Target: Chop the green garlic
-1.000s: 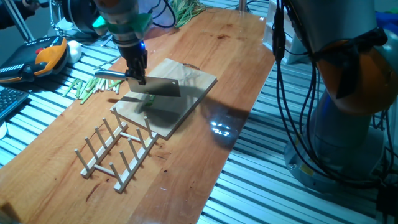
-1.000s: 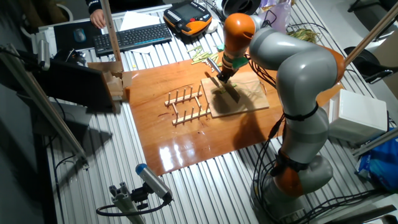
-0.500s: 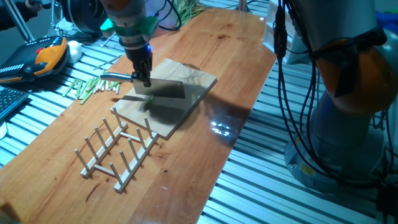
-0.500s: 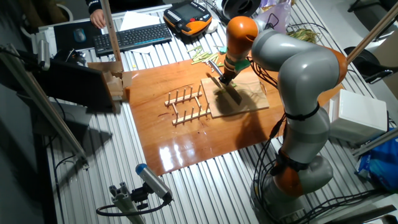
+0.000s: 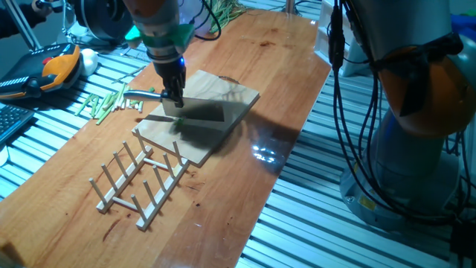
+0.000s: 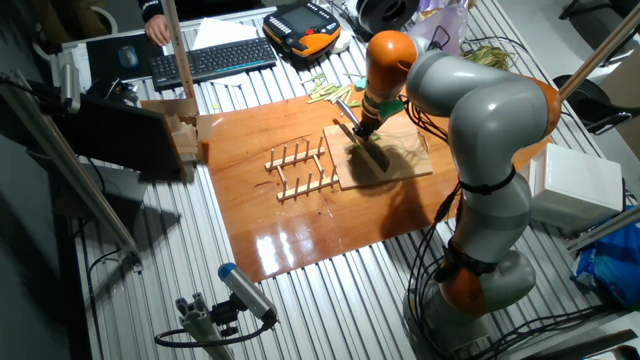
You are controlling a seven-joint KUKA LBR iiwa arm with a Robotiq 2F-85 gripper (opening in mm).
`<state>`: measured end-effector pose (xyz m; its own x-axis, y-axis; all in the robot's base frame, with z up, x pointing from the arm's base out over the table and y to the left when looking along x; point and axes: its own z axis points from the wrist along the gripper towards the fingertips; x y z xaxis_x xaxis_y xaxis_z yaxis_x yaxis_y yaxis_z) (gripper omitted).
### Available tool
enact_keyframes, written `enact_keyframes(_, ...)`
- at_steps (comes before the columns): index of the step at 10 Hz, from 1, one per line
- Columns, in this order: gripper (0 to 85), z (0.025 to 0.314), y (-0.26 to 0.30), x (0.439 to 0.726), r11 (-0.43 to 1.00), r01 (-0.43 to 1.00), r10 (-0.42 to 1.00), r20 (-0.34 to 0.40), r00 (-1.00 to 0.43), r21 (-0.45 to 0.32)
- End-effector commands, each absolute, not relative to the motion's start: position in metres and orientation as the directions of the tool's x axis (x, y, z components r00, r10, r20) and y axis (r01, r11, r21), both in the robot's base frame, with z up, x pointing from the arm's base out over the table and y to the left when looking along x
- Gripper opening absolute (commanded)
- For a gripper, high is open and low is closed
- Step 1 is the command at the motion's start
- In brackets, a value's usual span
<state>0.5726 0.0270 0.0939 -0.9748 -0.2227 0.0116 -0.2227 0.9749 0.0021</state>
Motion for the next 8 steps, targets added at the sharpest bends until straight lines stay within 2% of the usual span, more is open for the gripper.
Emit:
enact_keyframes(1, 0.0, 0.089, 0.028, 0.573, 0.975, -0.223, -0.223, 0.009, -0.975, 0.002)
enact_keyframes(4, 0.0, 0.081, 0.030, 0.572, 0.976, -0.220, -0.220, -0.003, -0.976, 0.010)
enact_keyframes(8, 0.0, 0.109, 0.036, 0.571, 0.980, -0.199, -0.198, 0.027, -0.980, -0.002)
